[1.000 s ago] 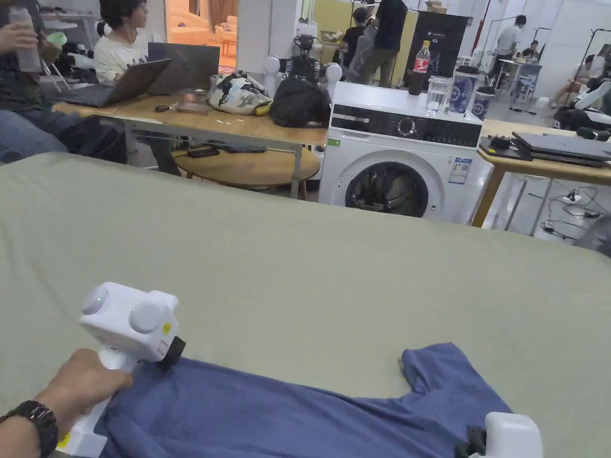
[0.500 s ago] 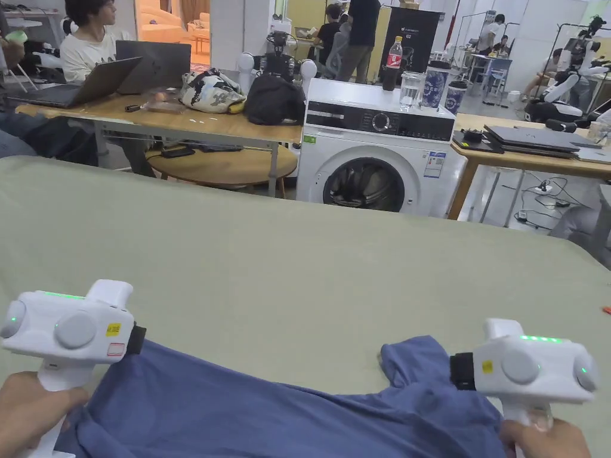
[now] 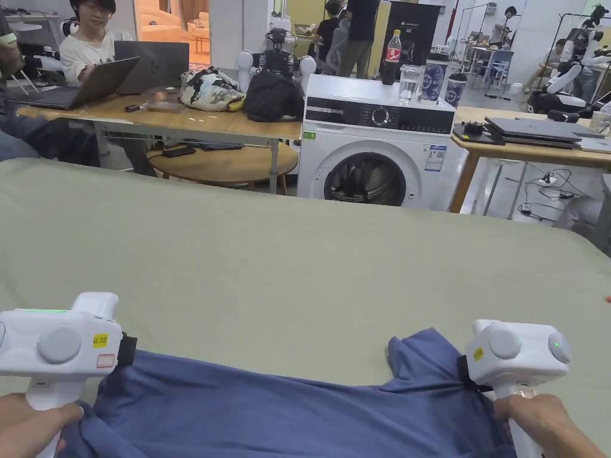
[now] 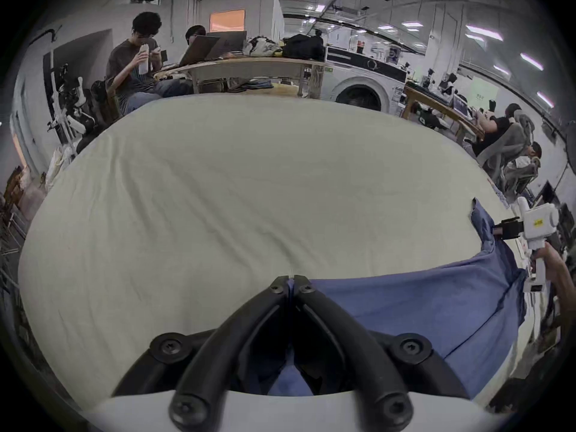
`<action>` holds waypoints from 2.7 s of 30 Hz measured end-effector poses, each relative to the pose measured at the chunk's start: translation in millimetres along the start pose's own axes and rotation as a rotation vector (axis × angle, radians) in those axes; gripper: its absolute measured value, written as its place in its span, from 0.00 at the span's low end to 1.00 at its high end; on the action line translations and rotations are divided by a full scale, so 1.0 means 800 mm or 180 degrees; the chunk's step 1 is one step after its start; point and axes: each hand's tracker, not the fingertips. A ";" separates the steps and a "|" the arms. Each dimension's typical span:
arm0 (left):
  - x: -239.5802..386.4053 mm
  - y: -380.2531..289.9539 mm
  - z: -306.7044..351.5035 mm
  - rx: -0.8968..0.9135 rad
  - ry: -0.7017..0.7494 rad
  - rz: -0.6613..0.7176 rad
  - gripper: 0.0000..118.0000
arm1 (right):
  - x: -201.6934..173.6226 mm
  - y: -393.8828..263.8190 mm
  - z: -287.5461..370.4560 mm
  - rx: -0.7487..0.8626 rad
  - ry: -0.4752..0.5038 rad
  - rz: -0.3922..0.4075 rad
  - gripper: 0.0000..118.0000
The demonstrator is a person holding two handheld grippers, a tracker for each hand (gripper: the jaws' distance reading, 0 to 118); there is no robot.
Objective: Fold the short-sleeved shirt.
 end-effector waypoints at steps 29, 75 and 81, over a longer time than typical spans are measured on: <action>-0.054 -0.125 0.162 -0.0049 -0.0487 0.0207 0.00 | 0.001 -0.255 0.271 0.0602 0.0067 0.0043 0.00; 0.101 -0.135 0.196 0.2288 0.0431 -0.0367 0.00 | -0.220 -0.235 0.291 0.3195 -0.0273 -0.0159 0.00; 0.033 -0.115 0.197 0.1389 0.0150 -0.0301 0.00 | -0.227 -0.225 0.286 0.2987 -0.0101 -0.0225 0.00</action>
